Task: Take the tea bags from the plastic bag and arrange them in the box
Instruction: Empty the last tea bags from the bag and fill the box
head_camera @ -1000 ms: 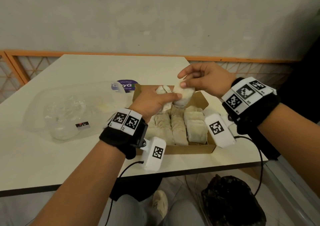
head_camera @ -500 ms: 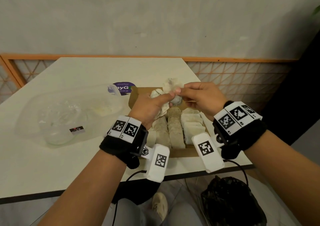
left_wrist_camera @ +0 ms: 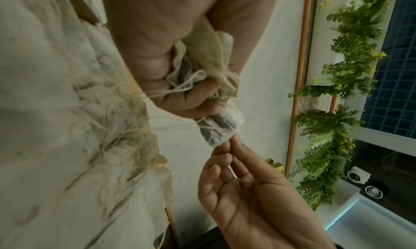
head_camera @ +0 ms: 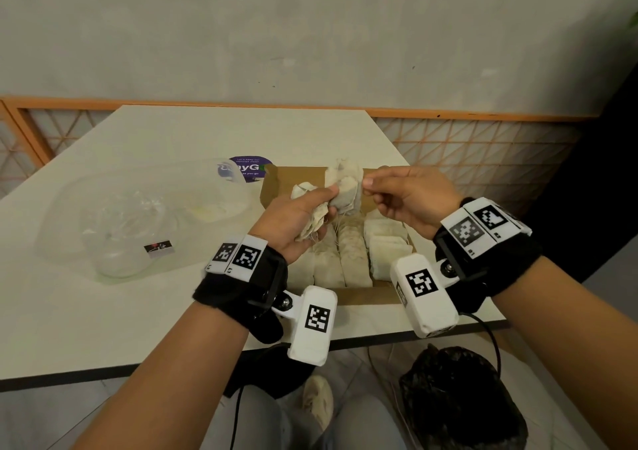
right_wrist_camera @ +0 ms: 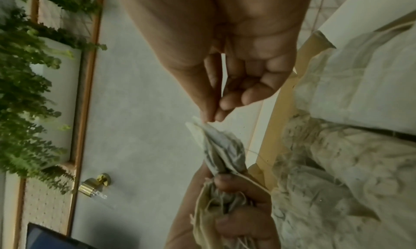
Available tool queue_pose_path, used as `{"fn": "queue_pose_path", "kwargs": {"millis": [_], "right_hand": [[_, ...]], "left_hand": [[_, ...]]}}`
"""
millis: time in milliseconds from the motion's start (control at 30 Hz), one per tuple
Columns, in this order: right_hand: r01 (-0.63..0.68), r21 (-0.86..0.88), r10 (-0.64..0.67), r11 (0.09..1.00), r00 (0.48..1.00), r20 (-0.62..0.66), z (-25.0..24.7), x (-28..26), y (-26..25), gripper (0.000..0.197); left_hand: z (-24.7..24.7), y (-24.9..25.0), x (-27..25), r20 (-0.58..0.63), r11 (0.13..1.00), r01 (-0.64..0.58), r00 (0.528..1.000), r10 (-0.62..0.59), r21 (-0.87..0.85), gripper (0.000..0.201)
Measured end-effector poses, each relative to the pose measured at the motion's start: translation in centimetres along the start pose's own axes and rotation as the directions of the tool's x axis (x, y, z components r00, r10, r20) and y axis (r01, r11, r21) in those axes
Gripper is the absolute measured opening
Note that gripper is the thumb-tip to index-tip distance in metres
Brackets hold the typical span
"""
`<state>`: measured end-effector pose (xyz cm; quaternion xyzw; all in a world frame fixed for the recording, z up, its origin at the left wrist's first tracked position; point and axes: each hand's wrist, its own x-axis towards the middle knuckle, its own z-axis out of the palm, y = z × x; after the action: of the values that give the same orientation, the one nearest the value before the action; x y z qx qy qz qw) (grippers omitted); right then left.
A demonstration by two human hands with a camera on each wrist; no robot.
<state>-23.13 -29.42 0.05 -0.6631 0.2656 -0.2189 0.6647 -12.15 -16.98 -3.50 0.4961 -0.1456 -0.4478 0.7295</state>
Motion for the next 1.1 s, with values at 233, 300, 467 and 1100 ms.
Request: {"fn": "queue_pose_path", "kwargs": {"millis": [233, 300, 467, 1100], "right_hand": [[0.011, -0.020, -0.011, 1.000, 1.000, 0.009, 0.9, -0.2, -0.5, 0.006], [-0.007, -0.019, 0.008, 1.000, 0.999, 0.043, 0.8, -0.1, -0.8, 0.010], [0.043, -0.101, -0.041, 0.994, 0.999, 0.022, 1.1, 0.3, -0.5, 0.006], [-0.053, 0.017, 0.052, 0.998, 0.998, 0.019, 0.9, 2.0, 0.4, 0.005]], "left_hand": [[0.1, -0.1, 0.3, -0.002, 0.999, 0.023, 1.000, -0.023, -0.025, 0.012], [0.0, 0.0, 0.4, -0.005, 0.997, 0.036, 0.999, -0.036, -0.067, 0.009], [-0.2, 0.0, 0.6, -0.003, 0.998, 0.047, 0.999, -0.048, -0.045, 0.010], [-1.0, -0.6, 1.6, -0.005, 0.985, 0.070, 0.998, -0.070, 0.161, 0.009]]}}
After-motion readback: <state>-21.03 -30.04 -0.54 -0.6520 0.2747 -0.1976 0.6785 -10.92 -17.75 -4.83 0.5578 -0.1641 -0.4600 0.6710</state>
